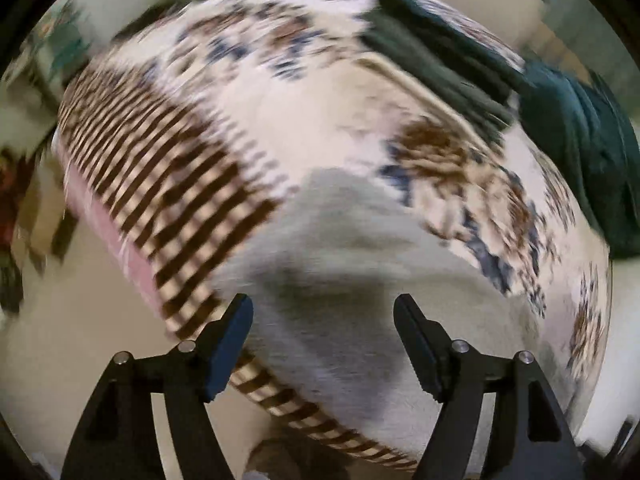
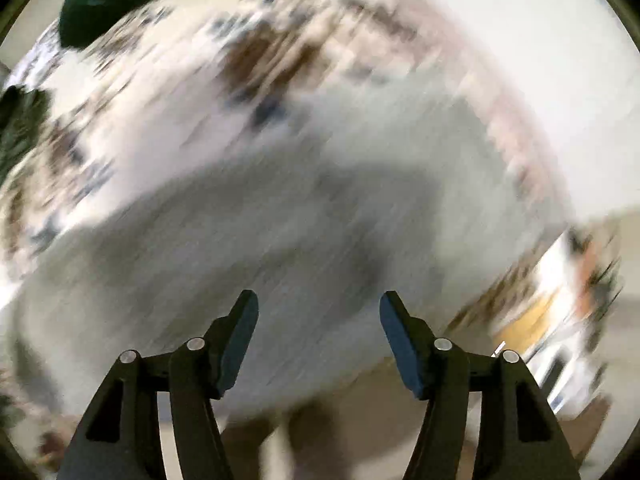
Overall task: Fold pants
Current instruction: 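Open both grippers to release the folded pants and raise them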
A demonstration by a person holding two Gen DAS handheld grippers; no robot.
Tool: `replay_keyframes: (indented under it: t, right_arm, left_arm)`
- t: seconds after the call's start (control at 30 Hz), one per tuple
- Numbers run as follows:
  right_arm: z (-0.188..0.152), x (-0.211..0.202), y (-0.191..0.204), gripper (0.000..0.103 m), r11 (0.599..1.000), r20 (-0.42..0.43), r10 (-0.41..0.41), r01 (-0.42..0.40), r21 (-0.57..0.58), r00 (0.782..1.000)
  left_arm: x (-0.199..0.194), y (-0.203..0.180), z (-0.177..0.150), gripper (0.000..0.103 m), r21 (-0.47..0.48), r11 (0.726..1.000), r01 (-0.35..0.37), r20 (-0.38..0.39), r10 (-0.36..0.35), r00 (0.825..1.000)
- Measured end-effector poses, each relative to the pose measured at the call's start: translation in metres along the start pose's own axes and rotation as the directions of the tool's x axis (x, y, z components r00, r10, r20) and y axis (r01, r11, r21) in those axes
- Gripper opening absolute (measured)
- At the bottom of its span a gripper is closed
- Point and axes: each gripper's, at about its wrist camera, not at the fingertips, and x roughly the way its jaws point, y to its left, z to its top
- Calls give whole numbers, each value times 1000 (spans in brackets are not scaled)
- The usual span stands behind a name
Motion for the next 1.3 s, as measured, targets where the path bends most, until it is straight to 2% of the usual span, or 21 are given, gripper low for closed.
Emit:
replay_keyframes:
  t: [0.1, 0.2, 0.23, 0.27, 0.3, 0.33, 0.4, 0.47, 0.57, 0.6, 0.63, 0.67, 0.7, 0.8, 0.9, 1.0, 1.03, 1.07, 1.1, 1.2, 1.3]
  right_arm:
    - [37, 28, -12, 69, 996, 22, -66, 67, -60, 998]
    - [51, 59, 15, 68, 962, 29, -189, 191, -197, 981]
    - [50, 65, 17, 55, 943, 53, -236, 242, -229, 970]
    - [47, 68, 13, 29, 937, 75, -258, 268, -224, 963]
    - [47, 68, 0, 21, 938, 87, -281, 293, -187, 956]
    - [47, 67, -20, 20, 944, 78, -303, 310, -115, 950]
    - [42, 65, -80, 20, 950, 13, -301, 298, 90, 954]
    - [28, 70, -140, 20, 921, -93, -269, 284, 266, 959]
    - [1, 82, -208, 22, 874, -181, -91, 165, 457, 979]
    - [-5, 82, -217, 25, 860, -180, -53, 137, 491, 982]
    - [-11, 80, -230, 37, 838, -175, -8, 102, 536, 985]
    - [-18, 74, -239, 45, 814, -156, 23, 72, 577, 987]
    - [-23, 66, -249, 45, 783, -112, 56, 26, 622, 992]
    - [-23, 52, -258, 45, 738, -17, 114, -73, 671, 993]
    - [-21, 61, -248, 47, 694, 41, 209, -178, 698, 977]
    - [-12, 84, -241, 47, 652, 46, 302, -241, 718, 952]
    - [-12, 93, -238, 44, 648, 35, 305, -234, 724, 952]
    - [-11, 99, -236, 15, 644, 43, 305, -239, 727, 951]
    - [-11, 100, -232, 4, 653, 62, 287, -243, 718, 956]
    - [-12, 80, -223, 4, 730, 77, 134, -151, 667, 988]
    - [-20, 57, -223, 4, 753, 86, 44, -89, 652, 995]
  left_arm:
    - [11, -36, -10, 71, 44, 998, 53, -43, -51, 998]
    - [24, -78, -28, 71, 76, 991, 107, -97, -100, 990]
    - [27, -96, -36, 71, 104, 986, 128, -107, -117, 987]
    - [28, -111, -41, 71, 129, 982, 138, -113, -123, 986]
    - [29, -125, -48, 71, 160, 977, 144, -122, -125, 985]
    - [30, -141, -56, 71, 190, 968, 162, -135, -137, 981]
    - [31, -166, -73, 71, 238, 952, 191, -157, -156, 975]
    - [31, -184, -86, 71, 281, 937, 208, -181, -162, 970]
    - [37, -209, -109, 71, 321, 916, 242, -226, -173, 958]
    - [39, -217, -115, 71, 332, 910, 248, -241, -173, 955]
    - [41, -224, -122, 71, 344, 904, 254, -253, -171, 952]
    - [43, -232, -129, 71, 356, 897, 261, -264, -171, 949]
    - [44, -238, -135, 71, 367, 891, 268, -276, -171, 946]
    - [46, -251, -146, 71, 377, 881, 286, -302, -175, 937]
    - [47, -258, -153, 71, 384, 877, 288, -313, -170, 934]
    - [51, -258, -158, 71, 388, 879, 279, -327, -152, 933]
    - [53, -258, -159, 71, 386, 880, 276, -332, -146, 932]
    - [54, -257, -160, 71, 387, 881, 271, -333, -140, 932]
    - [56, -256, -161, 71, 386, 883, 266, -335, -134, 933]
    - [57, -252, -160, 71, 384, 887, 258, -336, -126, 933]
    - [55, -248, -160, 71, 393, 885, 251, -328, -120, 937]
